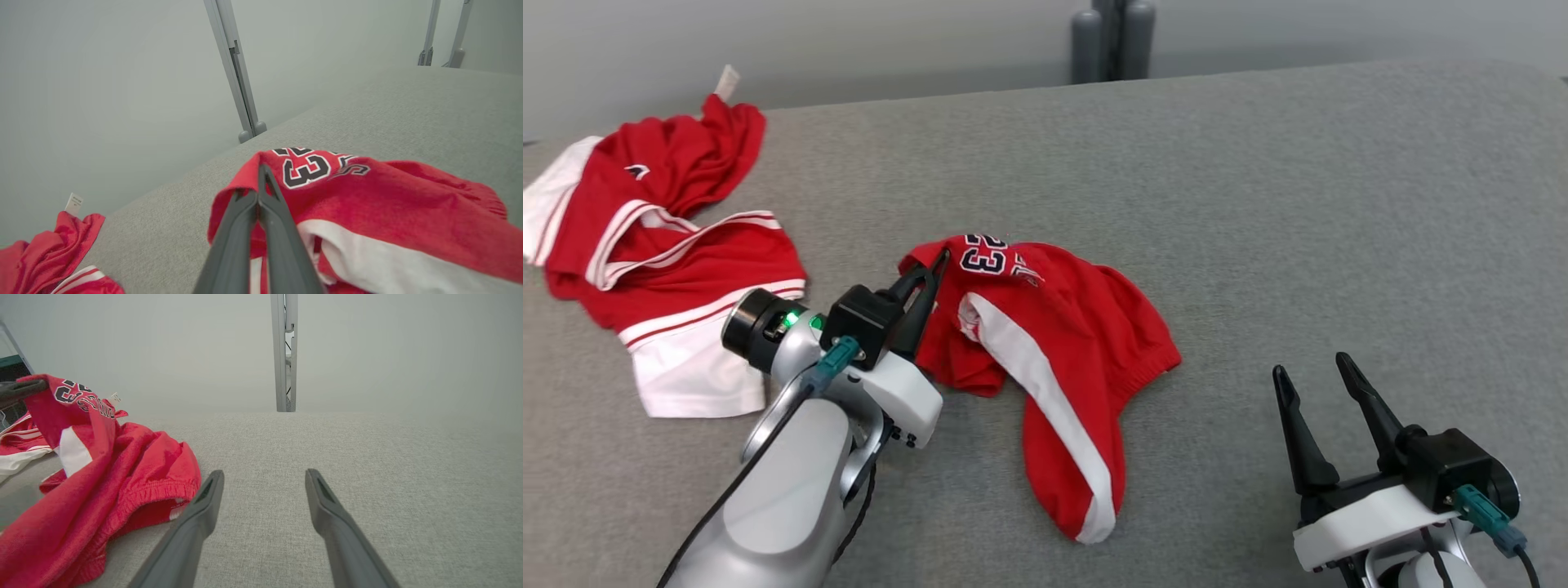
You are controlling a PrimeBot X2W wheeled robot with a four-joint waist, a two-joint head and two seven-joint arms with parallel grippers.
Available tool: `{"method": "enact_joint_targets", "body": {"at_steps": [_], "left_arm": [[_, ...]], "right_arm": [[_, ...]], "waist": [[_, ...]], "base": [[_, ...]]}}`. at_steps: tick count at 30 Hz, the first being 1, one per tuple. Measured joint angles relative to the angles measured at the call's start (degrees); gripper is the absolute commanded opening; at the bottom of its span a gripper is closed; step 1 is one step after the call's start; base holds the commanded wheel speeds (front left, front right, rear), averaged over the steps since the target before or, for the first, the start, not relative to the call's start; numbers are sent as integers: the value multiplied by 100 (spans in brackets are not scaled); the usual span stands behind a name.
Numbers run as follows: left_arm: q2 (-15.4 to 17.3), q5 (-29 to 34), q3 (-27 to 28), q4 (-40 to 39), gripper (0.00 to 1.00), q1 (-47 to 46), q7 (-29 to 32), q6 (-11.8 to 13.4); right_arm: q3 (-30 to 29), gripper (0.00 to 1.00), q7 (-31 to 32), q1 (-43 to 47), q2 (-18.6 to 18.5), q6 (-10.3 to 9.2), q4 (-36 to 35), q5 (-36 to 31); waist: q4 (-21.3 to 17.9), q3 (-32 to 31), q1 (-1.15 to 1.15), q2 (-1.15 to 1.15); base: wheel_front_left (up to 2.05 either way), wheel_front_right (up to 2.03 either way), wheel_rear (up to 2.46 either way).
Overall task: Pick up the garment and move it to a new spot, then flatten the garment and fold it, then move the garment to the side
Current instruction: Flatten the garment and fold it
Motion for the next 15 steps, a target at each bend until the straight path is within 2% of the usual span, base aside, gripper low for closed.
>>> {"method": "enact_joint_targets", "body": {"at_steps": [7, 15], "left_arm": [[178, -53, -137, -678, 0, 533, 92, -71], [744, -144, -108, -2403, 0, 1334, 988, -38]], "right_arm": [[23, 100, -1, 107, 0, 0, 26, 43], [11, 100, -2, 201, 2, 0, 38, 82]], "waist": [[471, -189, 0, 0], [847, -384, 0, 0]], "base": [[0, 0, 0], [0, 0, 0]]}}
